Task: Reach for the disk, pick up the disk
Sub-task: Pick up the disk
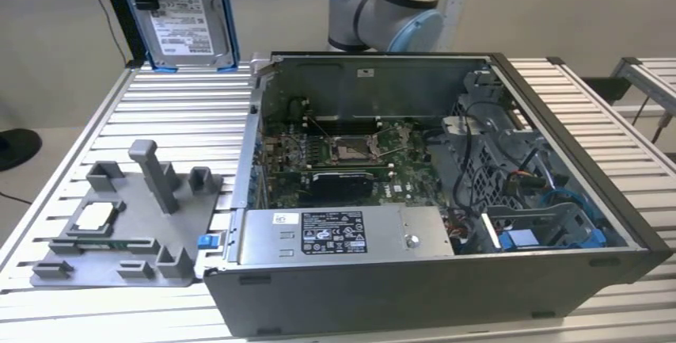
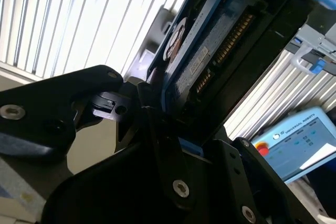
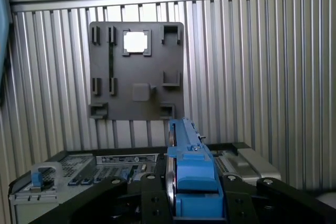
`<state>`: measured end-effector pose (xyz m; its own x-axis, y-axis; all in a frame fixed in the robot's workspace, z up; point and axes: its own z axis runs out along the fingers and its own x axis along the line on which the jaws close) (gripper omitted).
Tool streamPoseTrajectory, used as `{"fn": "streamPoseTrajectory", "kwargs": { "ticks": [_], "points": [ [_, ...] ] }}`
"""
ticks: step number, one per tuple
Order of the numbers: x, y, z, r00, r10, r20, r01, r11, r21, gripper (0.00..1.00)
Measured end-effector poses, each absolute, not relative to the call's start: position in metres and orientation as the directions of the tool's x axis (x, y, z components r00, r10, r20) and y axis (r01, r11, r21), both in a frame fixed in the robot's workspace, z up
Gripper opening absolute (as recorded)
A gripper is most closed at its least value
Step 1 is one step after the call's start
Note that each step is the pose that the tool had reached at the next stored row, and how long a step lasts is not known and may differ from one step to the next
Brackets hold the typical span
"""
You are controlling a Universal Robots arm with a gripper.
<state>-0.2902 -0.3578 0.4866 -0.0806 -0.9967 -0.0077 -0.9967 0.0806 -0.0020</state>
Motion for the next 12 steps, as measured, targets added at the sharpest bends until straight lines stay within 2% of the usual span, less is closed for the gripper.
{"fn": "streamPoseTrajectory", "kwargs": {
  "ticks": [12],
  "points": [
    [-0.266, -0.358, 0.487, -0.081, -0.997, -0.008, -0.997, 0.081, -0.002, 0.00]
  ]
}}
